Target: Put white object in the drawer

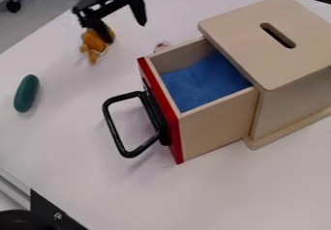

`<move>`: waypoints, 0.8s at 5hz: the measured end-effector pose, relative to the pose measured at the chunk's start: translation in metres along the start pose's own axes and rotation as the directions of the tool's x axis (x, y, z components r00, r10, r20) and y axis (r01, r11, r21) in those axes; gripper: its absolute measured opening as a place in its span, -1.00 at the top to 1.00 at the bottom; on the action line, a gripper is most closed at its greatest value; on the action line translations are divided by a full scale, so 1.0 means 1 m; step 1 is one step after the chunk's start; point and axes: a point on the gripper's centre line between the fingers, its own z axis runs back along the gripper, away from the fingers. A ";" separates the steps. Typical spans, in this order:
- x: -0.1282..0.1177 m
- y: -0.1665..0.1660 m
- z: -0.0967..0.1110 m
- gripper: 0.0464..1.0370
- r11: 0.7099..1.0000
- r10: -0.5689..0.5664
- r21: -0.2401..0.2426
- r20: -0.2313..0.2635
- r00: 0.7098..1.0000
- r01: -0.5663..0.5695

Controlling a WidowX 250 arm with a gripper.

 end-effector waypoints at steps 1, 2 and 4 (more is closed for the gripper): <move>0.005 -0.017 -0.024 -0.93 1.000 -0.011 -0.010 -0.032 0.999 0.011; 0.004 -0.033 -0.052 -0.93 0.999 -0.042 -0.008 -0.061 0.997 0.041; 0.000 -0.054 -0.091 -0.86 0.996 -0.077 0.027 -0.081 0.994 0.080</move>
